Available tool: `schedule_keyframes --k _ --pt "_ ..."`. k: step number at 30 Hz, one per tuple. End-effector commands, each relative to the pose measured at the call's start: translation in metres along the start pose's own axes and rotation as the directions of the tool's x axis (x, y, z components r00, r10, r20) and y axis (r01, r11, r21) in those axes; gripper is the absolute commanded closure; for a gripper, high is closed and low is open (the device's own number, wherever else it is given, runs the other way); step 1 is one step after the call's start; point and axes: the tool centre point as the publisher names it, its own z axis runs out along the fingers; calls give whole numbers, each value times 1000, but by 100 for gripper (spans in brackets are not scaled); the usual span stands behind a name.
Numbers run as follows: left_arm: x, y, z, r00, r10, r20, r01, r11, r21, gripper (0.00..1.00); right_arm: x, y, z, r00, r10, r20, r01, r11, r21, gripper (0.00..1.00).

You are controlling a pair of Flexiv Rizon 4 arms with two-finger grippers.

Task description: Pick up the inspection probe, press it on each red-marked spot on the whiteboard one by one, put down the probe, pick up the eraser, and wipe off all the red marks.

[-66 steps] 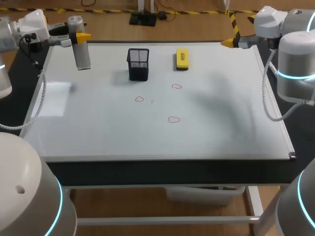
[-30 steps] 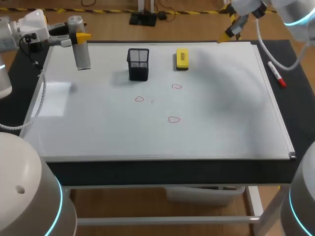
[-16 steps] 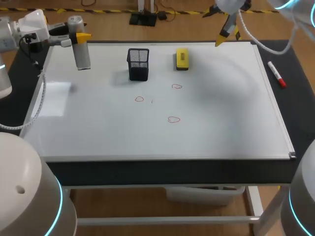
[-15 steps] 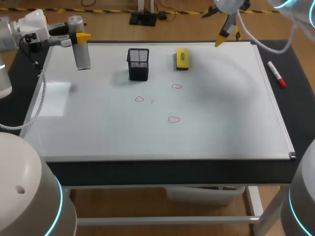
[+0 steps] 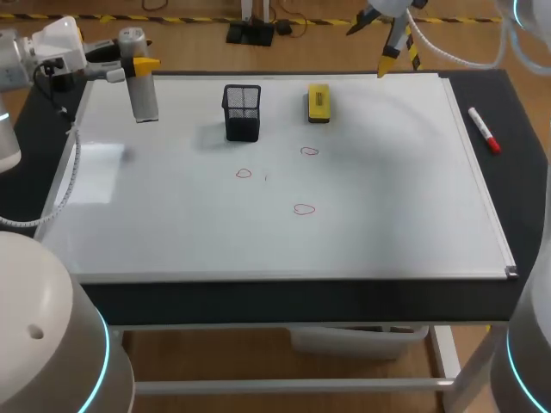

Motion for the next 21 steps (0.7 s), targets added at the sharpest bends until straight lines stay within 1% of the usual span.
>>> schedule_keyframes --k 1,9,10,12,13,15,18,19,21 --pt "1 -1 0 1000 1 2 -1 1000 0 100 -5 -2 -1 969 0 -247 0 1000 0 0" --pt "1 -1 0 1000 1 2 -1 1000 0 100 -5 -2 -1 969 0 -247 0 1000 0 0" --pt "1 -1 0 1000 1 2 -1 1000 0 100 -8 1 3 963 -48 -267 49 999 -2 0" --pt "1 -1 0 1000 1 2 -1 1000 0 100 -10 6 12 952 -86 -294 91 996 4 0" --pt "1 -1 0 1000 1 2 -1 1000 0 100 -11 8 16 940 -123 -318 131 991 4 0" --pt "1 -1 0 1000 1 2 -1 1000 0 100 -11 11 25 921 -146 -362 160 987 9 0" --pt "1 -1 0 1000 1 2 -1 1000 0 100 -12 17 37 879 -210 -428 234 972 4 0" --pt "1 -1 0 1000 1 2 -1 1000 0 100 -12 19 41 859 -224 -461 257 966 9 0" --pt "1 -1 0 1000 1 2 -1 1000 0 100 -11 21 48 834 -255 -490 294 956 4 0"
